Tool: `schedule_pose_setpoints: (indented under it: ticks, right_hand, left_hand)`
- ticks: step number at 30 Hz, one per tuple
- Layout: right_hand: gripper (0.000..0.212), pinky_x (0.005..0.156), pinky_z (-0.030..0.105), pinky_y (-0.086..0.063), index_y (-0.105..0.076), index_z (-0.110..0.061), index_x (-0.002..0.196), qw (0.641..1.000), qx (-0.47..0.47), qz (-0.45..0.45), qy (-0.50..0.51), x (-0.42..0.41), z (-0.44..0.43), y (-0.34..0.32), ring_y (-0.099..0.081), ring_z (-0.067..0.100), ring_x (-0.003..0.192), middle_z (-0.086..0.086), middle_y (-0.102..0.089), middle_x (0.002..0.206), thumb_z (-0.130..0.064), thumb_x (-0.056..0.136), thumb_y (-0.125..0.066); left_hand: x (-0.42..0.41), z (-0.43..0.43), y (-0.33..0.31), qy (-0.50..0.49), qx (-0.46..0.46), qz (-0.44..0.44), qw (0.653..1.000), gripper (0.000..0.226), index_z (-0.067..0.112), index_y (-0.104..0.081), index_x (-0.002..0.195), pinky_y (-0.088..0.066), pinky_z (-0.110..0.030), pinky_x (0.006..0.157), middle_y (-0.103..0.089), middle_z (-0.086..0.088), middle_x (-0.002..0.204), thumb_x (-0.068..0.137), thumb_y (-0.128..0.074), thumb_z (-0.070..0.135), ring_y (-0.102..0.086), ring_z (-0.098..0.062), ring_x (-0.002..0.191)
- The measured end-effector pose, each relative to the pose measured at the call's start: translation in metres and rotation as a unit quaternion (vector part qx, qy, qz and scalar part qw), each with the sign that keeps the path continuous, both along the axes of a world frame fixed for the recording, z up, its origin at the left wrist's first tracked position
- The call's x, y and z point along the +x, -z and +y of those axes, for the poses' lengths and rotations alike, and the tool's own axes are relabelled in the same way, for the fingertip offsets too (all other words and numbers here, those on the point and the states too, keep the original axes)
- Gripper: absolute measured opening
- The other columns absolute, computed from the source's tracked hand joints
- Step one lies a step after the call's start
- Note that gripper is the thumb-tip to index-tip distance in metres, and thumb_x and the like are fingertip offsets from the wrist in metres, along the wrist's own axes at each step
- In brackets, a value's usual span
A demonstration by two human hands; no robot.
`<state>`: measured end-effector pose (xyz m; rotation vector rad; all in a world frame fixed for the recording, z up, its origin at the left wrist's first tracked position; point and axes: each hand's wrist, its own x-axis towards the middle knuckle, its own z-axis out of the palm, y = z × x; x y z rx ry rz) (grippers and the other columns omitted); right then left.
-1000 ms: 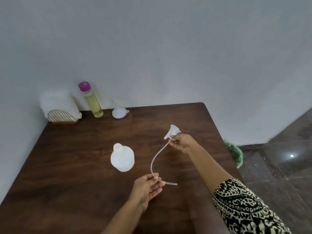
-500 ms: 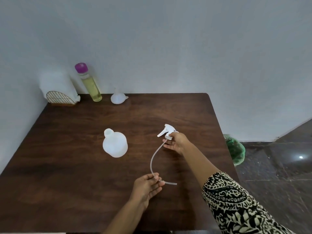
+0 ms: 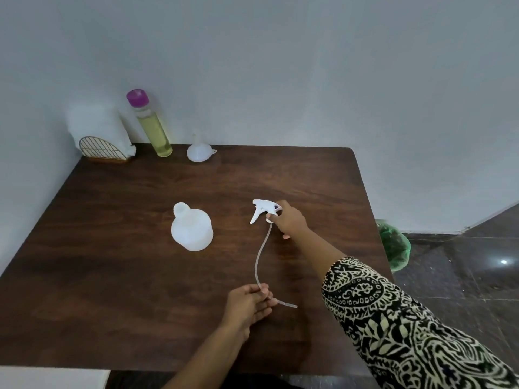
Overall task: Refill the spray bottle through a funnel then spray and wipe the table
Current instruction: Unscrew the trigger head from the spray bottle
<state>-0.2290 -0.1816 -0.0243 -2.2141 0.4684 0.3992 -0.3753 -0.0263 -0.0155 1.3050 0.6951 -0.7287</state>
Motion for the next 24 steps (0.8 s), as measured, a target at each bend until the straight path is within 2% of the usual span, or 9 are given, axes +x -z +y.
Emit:
schedule_pose_setpoints:
  ticks: [2, 6, 9, 12, 17, 24]
  right_hand:
    - [0.045, 0.064, 0.043, -0.060, -0.043, -0.019, 0.129, 0.999, -0.020, 0.005, -0.034, 0.001, 0.000, -0.001, -0.064, 0.029, 0.090, 0.004, -0.057, 0.121, -0.035, 0.089, -0.057]
    - [0.047, 0.074, 0.044, -0.057, -0.041, -0.019, 0.130, 0.997, -0.054, 0.001, -0.060, 0.002, 0.000, 0.002, -0.059, 0.027, 0.078, 0.005, -0.058, 0.124, -0.037, 0.090, -0.056]
    - [0.047, 0.072, 0.045, -0.058, -0.039, -0.021, 0.134, 0.996, -0.044, -0.002, -0.079, 0.002, -0.001, 0.004, -0.059, 0.026, 0.075, 0.007, -0.058, 0.118, -0.033, 0.092, -0.055]
    - [0.048, 0.069, 0.045, -0.059, -0.037, -0.022, 0.137, 0.995, -0.035, 0.013, -0.097, 0.005, -0.002, 0.003, -0.066, 0.033, 0.077, 0.007, -0.056, 0.108, -0.031, 0.093, -0.053]
    - [0.048, 0.069, 0.046, -0.058, -0.038, -0.021, 0.134, 0.995, -0.044, 0.004, -0.094, 0.003, -0.002, 0.004, -0.067, 0.033, 0.080, 0.012, -0.063, 0.114, -0.036, 0.091, -0.054]
    - [0.054, 0.072, 0.045, -0.057, -0.040, -0.018, 0.131, 0.997, -0.030, -0.009, -0.074, -0.001, -0.006, 0.009, -0.067, 0.031, 0.081, 0.007, -0.062, 0.119, -0.042, 0.087, -0.059]
  left_hand:
    - [-0.001, 0.000, 0.002, 0.010, 0.021, -0.013, 1.000, 0.009, 0.004, -0.065, 0.097, -0.055, -0.024, 0.058, -0.072, -0.009, 0.080, 0.093, -0.058, 0.002, -0.072, -0.017, 0.070]
    - [-0.001, 0.003, 0.005, -0.003, 0.039, -0.024, 0.999, 0.019, 0.011, -0.059, 0.102, -0.055, -0.025, 0.057, -0.073, -0.012, 0.084, 0.088, -0.064, -0.001, -0.072, -0.020, 0.070]
    - [0.000, 0.005, 0.008, -0.025, 0.011, -0.009, 1.000, 0.026, 0.014, -0.052, 0.104, -0.057, -0.027, 0.058, -0.074, -0.014, 0.081, 0.088, -0.062, -0.004, -0.072, -0.020, 0.066]
    - [0.003, 0.008, 0.009, -0.020, -0.002, -0.002, 1.000, 0.029, 0.015, -0.050, 0.105, -0.057, -0.028, 0.059, -0.074, -0.015, 0.079, 0.088, -0.061, -0.005, -0.072, -0.021, 0.064]
    - [0.002, 0.008, 0.016, 0.054, 0.080, -0.057, 0.994, 0.036, 0.018, -0.046, 0.108, -0.055, -0.029, 0.059, -0.075, -0.012, 0.079, 0.084, -0.068, 0.000, -0.072, -0.021, 0.068]
    - [0.008, 0.009, 0.019, 0.172, 0.176, -0.107, 0.963, 0.017, 0.012, -0.053, 0.088, -0.050, -0.026, 0.048, -0.070, -0.008, 0.066, 0.088, -0.069, 0.019, -0.069, -0.020, 0.056]
